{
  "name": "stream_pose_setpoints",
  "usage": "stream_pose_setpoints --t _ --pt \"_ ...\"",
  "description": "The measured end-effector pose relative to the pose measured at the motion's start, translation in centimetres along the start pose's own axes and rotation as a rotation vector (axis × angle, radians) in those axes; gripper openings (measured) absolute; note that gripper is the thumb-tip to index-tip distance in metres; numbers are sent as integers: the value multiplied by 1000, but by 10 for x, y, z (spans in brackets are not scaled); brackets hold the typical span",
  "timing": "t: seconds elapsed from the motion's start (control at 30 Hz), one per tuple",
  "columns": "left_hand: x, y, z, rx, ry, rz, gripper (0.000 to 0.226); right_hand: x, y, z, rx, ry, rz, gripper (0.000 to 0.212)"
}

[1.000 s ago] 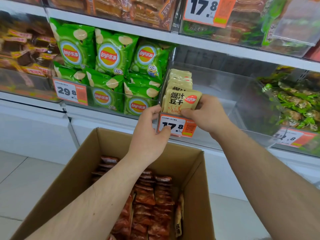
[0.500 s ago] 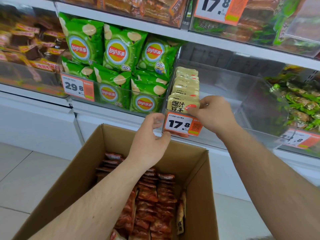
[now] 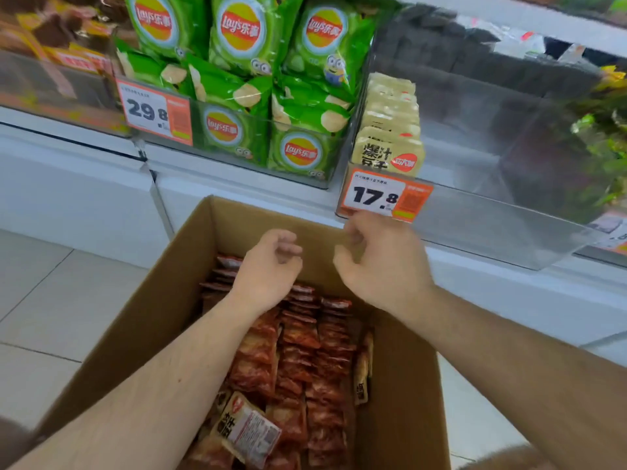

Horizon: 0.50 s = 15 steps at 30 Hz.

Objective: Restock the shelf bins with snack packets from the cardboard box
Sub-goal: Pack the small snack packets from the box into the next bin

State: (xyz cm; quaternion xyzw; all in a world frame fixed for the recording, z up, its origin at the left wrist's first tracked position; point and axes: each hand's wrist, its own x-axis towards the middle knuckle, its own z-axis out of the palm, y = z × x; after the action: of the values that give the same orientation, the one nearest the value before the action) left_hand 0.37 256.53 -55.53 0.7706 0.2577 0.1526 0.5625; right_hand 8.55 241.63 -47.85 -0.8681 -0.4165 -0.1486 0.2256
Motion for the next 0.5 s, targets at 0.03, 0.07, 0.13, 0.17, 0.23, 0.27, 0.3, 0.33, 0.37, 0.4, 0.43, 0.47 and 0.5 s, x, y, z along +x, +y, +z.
stream_pose_setpoints --t 0.03,0.07,0.13,0.17,0.23,0.27,0.3,0.33,0.37,0.4,0.43,0.47,0.5 --pt "1 -10 -1 11 -16 -34 29 -7 -3 17 -53 -265 66 18" --pt "1 -18 -1 26 -31 -69 28 -11 -1 36 -111 -489 128 17" --pt "2 -35 -2 43 -36 -132 24 -19 12 76 -179 -792 254 22" --pt "2 -43 -1 36 -34 -160 23 -23 21 96 -194 -882 331 25" --pt "1 -56 1 10 -32 -216 20 -39 43 135 -201 -971 485 28" --pt "1 -59 1 -3 -34 -243 16 -48 51 151 -186 -986 565 30" --pt "2 -62 2 -15 -36 -266 15 -56 56 163 -152 -966 659 33" --pt "3 -67 3 -30 -38 -289 16 -62 62 177 -89 -891 763 35" --pt "3 -69 4 -49 -40 -306 17 -64 65 184 -5 -786 877 35" --pt "3 -69 4 -73 -38 -317 18 -65 68 189 62 -683 969 34" --pt "5 -71 5 -94 -32 -330 18 -65 70 195 95 -632 1023 33" --pt "8 -71 5 -105 -25 -332 18 -62 71 201 111 -643 1026 31" --pt "11 -69 6 -107 -17 -327 17 -60 70 204 125 -688 999 30"
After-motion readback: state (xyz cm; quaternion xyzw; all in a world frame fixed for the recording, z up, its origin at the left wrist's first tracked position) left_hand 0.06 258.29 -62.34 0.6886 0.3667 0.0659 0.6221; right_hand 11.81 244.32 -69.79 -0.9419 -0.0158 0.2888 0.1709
